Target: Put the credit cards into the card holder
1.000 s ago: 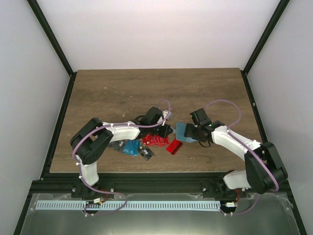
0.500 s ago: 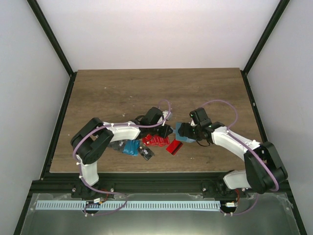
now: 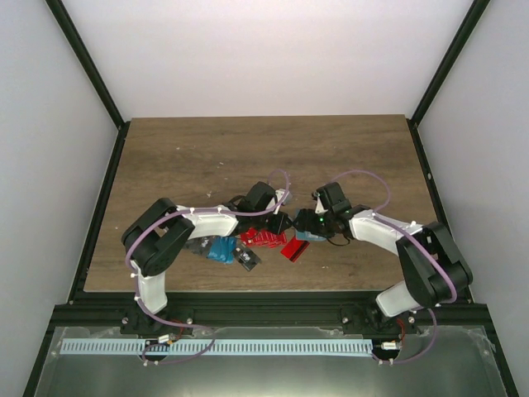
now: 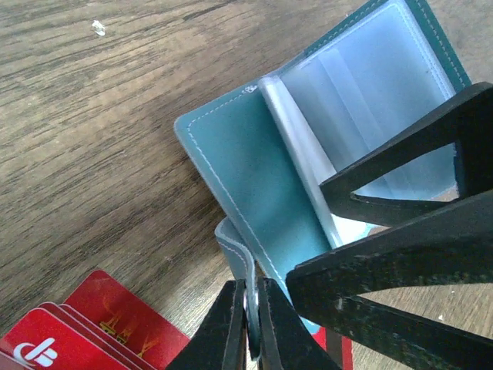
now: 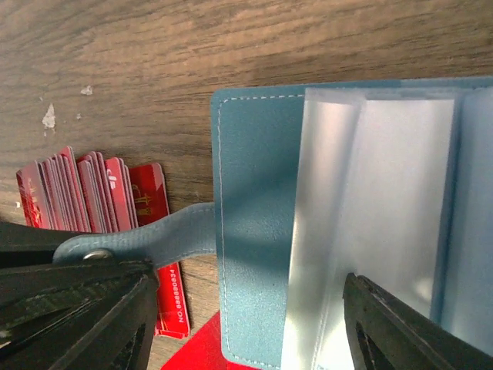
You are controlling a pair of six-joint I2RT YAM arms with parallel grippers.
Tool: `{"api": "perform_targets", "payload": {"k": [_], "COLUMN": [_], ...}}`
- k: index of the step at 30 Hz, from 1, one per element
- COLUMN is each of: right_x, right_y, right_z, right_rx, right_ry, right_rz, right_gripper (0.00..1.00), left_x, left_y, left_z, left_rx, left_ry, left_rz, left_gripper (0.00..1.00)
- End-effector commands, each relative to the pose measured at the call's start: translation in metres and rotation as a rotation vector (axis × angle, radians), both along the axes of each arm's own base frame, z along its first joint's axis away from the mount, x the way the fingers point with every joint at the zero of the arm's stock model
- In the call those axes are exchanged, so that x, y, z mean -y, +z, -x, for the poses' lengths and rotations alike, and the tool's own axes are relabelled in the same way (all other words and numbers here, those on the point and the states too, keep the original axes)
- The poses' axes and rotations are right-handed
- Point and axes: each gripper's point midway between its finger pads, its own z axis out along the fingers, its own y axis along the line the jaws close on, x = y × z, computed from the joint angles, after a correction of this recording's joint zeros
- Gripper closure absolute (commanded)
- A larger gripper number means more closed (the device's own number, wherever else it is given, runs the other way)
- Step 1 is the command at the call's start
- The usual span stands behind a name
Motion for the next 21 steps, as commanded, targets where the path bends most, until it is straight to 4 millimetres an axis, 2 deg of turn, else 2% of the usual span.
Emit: {"api": "perform_targets", "payload": {"k": [1,10,14,21], "right_x": [-0.006,0.007,0.016,0.020], "right_y": [0.014,0.050,0.061,0.061], "right_z": [-0.014,-0.011,-0.007,0.001], "right_rx": [0.052,0.110,0.146,0.146], "right_ry": [0.011,-0.013,-0.034,-0.043], "right_rz": [-0.023,0.010,0.025,0.021], "right_gripper": [0.32,0.31,0.30,0.30], "left_x": [0.009,-0.001,-0.009,-0.034], "left_y": [0.009,0.018,0.017,0.023], "left_z": [-0.002,-0.007,-0.009,0.003], "left_rx": [0.025,0.042,0.029,0.015], "left_ry": [-0.033,0.013,0.050,0.088], "left_rz": [0.024,-0.020,-0.075,-0.133], "left_gripper": [0.93,0.61,0.53,0.42]}}
